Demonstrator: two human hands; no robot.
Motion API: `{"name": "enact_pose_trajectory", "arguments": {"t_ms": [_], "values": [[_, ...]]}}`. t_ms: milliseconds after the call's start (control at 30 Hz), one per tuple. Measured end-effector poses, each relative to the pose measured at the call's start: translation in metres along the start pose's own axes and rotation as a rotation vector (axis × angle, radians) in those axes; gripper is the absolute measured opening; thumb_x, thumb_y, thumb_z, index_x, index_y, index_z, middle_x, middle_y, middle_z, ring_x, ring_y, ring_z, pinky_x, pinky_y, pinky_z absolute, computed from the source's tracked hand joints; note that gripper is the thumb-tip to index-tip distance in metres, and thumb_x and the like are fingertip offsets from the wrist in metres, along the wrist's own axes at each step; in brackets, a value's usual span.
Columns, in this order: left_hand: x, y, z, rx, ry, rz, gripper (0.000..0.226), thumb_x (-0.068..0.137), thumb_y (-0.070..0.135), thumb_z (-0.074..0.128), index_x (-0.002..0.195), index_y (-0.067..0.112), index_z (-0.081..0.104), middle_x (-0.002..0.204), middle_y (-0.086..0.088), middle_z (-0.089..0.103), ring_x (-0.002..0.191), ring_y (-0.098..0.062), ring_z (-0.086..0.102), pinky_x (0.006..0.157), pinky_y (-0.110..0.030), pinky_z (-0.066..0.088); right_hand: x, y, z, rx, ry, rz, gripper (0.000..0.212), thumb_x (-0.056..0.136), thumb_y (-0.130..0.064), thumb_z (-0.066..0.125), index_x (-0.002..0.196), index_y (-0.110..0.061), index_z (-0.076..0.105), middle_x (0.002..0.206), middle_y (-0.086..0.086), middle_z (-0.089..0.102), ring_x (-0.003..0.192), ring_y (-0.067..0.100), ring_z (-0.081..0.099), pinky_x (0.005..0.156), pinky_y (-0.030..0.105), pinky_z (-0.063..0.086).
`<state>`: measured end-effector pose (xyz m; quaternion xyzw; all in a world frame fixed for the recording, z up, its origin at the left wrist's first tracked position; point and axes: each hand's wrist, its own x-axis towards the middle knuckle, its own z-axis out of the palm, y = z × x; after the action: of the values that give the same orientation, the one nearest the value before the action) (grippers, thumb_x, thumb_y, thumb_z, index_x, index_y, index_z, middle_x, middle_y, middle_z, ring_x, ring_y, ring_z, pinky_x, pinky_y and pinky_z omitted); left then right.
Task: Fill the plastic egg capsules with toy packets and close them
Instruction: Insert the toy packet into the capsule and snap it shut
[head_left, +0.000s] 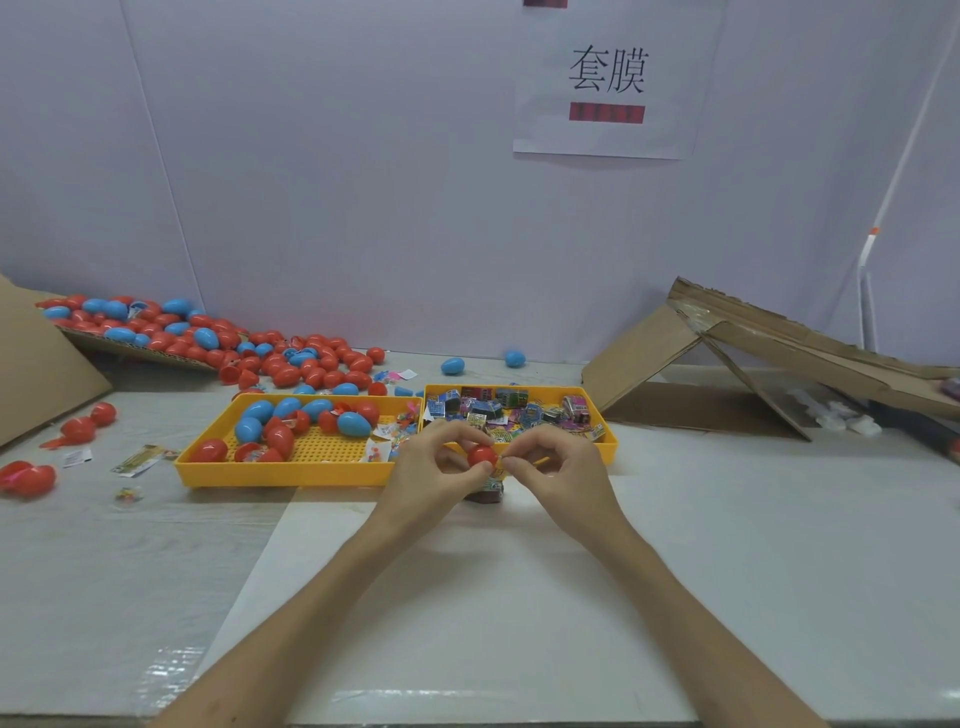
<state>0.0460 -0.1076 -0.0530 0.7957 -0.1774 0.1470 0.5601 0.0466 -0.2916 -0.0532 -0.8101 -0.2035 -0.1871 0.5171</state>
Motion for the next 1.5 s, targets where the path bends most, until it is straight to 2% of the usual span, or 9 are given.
{"name": "enact_pose_trajectory", "arguments": {"t_ms": [300, 633, 1033, 1133, 1267, 1400, 1500], "values": [[-0.0012, 0.0014, 0.0, -0.005, -0.02, -0.003, 0.028, 0.084, 0.01, 0.079, 0.092, 0.035, 0.073, 0.102, 0.002, 0.065, 0.073, -0.012, 0.071, 0.069, -0.021, 0.057, 0.0001, 0.0009, 0.0002, 0.004, -0.005, -0.009, 0.019, 0.084, -0.009, 0.079, 0.08, -0.027, 0.073, 0.081, -0.009, 0.07, 0.076, 0.016, 0.068, 0.071, 0.048, 0.056], [-0.0019, 0.0031, -0.0007, -0.007, -0.027, -0.002, 0.024, 0.085, 0.011, 0.079, 0.096, 0.031, 0.074, 0.104, 0.003, 0.066, 0.076, -0.013, 0.07, 0.073, -0.022, 0.058, 0.0008, 0.0003, 0.0002, 0.008, -0.023, 0.004, 0.019, 0.084, -0.011, 0.079, 0.082, -0.028, 0.073, 0.084, -0.008, 0.072, 0.078, 0.014, 0.07, 0.073, 0.043, 0.059], [-0.0026, 0.0032, -0.0003, 0.003, -0.047, -0.008, 0.023, 0.086, 0.011, 0.078, 0.1, 0.028, 0.074, 0.107, 0.001, 0.064, 0.077, -0.009, 0.07, 0.073, -0.019, 0.057, 0.0011, 0.0022, -0.0007, 0.025, -0.027, 0.01, 0.017, 0.083, -0.014, 0.081, 0.081, -0.029, 0.074, 0.084, -0.009, 0.072, 0.079, 0.014, 0.07, 0.073, 0.043, 0.059], [-0.0027, 0.0027, -0.0001, -0.006, -0.051, -0.01, 0.019, 0.086, 0.015, 0.08, 0.102, 0.024, 0.074, 0.106, 0.001, 0.064, 0.078, -0.009, 0.07, 0.072, -0.02, 0.057, 0.0011, 0.0028, -0.0005, 0.02, -0.028, -0.002, 0.019, 0.082, -0.016, 0.082, 0.08, -0.033, 0.073, 0.084, -0.012, 0.072, 0.078, 0.013, 0.07, 0.07, 0.036, 0.058], [-0.0017, 0.0026, 0.0006, -0.051, -0.053, -0.014, 0.017, 0.085, 0.022, 0.081, 0.1, 0.024, 0.074, 0.105, 0.002, 0.068, 0.081, -0.015, 0.073, 0.074, -0.025, 0.06, 0.0013, 0.0029, -0.0006, 0.009, -0.015, -0.021, 0.012, 0.08, -0.026, 0.085, 0.081, -0.032, 0.075, 0.084, -0.015, 0.072, 0.081, 0.011, 0.068, 0.064, 0.024, 0.051], [-0.0019, 0.0005, 0.0005, -0.094, -0.061, -0.031, 0.015, 0.088, 0.014, 0.078, 0.097, 0.024, 0.072, 0.1, 0.002, 0.072, 0.08, -0.019, 0.075, 0.074, -0.03, 0.062, 0.0013, 0.0017, 0.0002, 0.037, -0.003, -0.033, 0.017, 0.079, -0.026, 0.085, 0.086, -0.038, 0.076, 0.086, -0.015, 0.073, 0.088, 0.013, 0.066, 0.067, 0.038, 0.053], [-0.0013, -0.0003, 0.0007, -0.142, -0.068, -0.056, 0.015, 0.089, 0.008, 0.076, 0.096, 0.02, 0.071, 0.097, 0.001, 0.072, 0.08, -0.021, 0.076, 0.074, -0.032, 0.063, 0.0009, 0.001, 0.0007, 0.069, -0.011, -0.012, 0.024, 0.076, -0.019, 0.086, 0.094, -0.032, 0.077, 0.087, -0.012, 0.073, 0.092, 0.015, 0.067, 0.075, 0.049, 0.055]]}}
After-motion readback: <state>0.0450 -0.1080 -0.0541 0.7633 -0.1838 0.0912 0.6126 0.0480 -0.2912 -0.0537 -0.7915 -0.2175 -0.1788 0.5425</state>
